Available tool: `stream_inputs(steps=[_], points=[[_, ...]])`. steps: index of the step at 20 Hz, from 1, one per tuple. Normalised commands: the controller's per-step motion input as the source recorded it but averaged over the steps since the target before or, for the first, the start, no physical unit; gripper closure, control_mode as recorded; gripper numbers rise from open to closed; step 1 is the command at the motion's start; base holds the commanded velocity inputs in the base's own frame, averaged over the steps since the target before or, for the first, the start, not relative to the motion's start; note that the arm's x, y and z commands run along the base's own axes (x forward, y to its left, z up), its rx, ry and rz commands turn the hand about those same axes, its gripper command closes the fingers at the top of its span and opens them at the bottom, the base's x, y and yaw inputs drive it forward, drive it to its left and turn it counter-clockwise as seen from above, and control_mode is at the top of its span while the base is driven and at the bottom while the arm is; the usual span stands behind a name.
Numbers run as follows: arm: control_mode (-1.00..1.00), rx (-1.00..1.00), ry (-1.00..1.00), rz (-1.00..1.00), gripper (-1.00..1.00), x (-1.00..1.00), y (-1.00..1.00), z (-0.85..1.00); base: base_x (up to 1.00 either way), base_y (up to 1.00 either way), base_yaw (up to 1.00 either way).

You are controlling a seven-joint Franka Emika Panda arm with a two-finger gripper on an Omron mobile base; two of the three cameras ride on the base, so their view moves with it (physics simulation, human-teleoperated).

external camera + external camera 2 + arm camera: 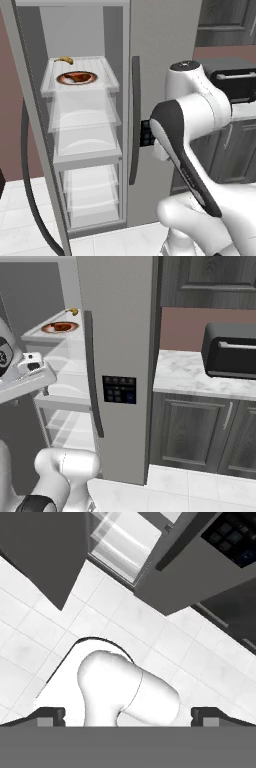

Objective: Retrieve the chicken drumstick from the fridge and place it on the saucepan with marinade on the stove.

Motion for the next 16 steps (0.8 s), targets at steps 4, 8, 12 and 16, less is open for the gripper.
stream_inputs(steps=[4, 8, 12, 16], points=[[-1.00, 0.04, -0.35, 0.00, -1.00, -0.18, -0.28, -0.01, 0.00, 0.00, 0.00], [-1.00, 0.00, -0.03, 0.00, -1.00, -0.01, 0.00, 0.00, 0.00, 0.00, 0.00], [-1.00, 0.00, 0.00, 0.00, -1.00, 0.00, 0.00, 0.00, 0.00, 0.00, 0.00], [-1.00, 0.00, 0.00, 0.00, -1.00, 0.00, 0.00, 0.00, 0.00, 0.00, 0.00]])
